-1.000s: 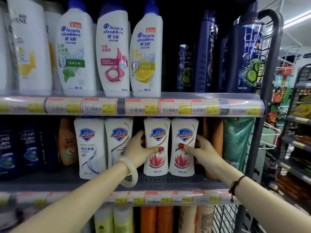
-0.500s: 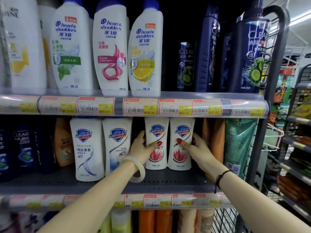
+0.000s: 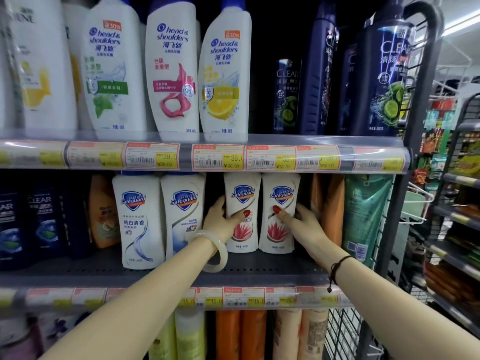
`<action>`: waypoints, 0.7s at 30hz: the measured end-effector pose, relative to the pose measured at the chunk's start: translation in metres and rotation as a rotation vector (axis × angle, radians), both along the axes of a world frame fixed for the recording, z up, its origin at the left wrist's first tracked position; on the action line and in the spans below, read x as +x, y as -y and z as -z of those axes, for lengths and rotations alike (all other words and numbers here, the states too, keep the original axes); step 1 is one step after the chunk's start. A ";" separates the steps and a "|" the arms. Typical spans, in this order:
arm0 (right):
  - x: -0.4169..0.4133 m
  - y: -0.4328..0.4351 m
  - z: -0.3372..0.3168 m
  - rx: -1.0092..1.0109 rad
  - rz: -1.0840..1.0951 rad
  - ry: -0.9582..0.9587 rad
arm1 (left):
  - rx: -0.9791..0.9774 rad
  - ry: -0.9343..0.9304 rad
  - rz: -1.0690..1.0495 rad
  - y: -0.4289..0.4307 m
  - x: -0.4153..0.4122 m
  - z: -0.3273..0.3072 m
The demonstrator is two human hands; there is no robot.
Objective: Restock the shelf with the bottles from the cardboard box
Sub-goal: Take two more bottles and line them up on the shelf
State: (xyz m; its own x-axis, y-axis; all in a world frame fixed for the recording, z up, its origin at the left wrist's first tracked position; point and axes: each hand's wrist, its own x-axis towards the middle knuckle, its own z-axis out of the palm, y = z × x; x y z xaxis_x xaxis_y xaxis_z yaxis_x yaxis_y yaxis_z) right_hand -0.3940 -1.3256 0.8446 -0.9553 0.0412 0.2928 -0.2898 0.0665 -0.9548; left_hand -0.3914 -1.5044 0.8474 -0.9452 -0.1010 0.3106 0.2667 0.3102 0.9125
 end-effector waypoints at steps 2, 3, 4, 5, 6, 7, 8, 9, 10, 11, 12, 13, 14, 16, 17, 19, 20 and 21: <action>0.003 -0.001 0.000 0.062 0.020 0.024 | -0.043 0.022 -0.008 -0.001 0.003 -0.002; 0.004 -0.002 -0.001 0.118 0.027 0.034 | -0.081 0.041 -0.017 -0.002 0.005 -0.003; 0.006 -0.004 0.000 0.188 0.033 0.046 | -0.128 0.061 -0.026 -0.002 0.007 -0.004; 0.008 -0.005 0.000 0.263 0.042 0.064 | -0.177 0.084 -0.028 -0.002 0.010 -0.006; 0.010 -0.008 0.000 0.343 0.049 0.084 | -0.226 0.108 -0.025 -0.002 0.014 -0.008; 0.013 -0.010 -0.001 0.435 0.057 0.101 | -0.276 0.134 -0.015 -0.001 0.018 -0.010; 0.017 -0.013 -0.003 0.536 0.064 0.116 | -0.328 0.160 0.001 0.000 0.023 -0.013; 0.021 -0.014 -0.006 0.635 0.066 0.131 | -0.380 0.191 0.024 0.003 0.029 -0.017; 0.026 -0.016 -0.010 0.725 0.056 0.149 | -0.431 0.222 0.058 0.006 0.037 -0.022; 0.032 -0.015 -0.015 0.809 0.032 0.177 | -0.492 0.258 0.100 0.010 0.044 -0.028; 0.038 -0.014 -0.021 0.886 -0.002 0.200 | -0.568 0.292 0.145 0.015 0.052 -0.034; 0.044 -0.011 -0.028 0.958 -0.039 0.225 | -0.648 0.323 0.184 0.021 0.059 -0.041; 0.050 -0.006 -0.034 1.024 -0.082 0.243 | -0.721 0.348 0.212 0.027 0.065 -0.047; 0.060 0.007 -0.046 1.151 -0.180 0.247 | -0.816 0.382 0.226 0.042 0.077 -0.057; 0.064 0.016 -0.051 1.194 -0.228 0.232 | -0.838 0.395 0.215 0.051 0.082 -0.060; 0.070 0.039 -0.058 1.234 -0.329 0.170 | -0.841 0.422 0.183 0.071 0.092 -0.065; 0.072 0.052 -0.060 1.240 -0.379 0.128 | -0.833 0.440 0.162 0.082 0.098 -0.066; 0.074 0.066 -0.061 1.241 -0.424 0.085 | -0.829 0.463 0.140 0.095 0.105 -0.064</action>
State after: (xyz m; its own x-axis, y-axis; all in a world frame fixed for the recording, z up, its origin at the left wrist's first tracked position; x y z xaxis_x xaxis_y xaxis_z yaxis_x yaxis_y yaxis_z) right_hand -0.3202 -1.3919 0.9055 -0.8445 -0.5161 -0.1428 -0.4476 0.8268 -0.3407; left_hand -0.2863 -1.5991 0.9119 -0.9789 0.1059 -0.1749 0.0181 0.8970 0.4416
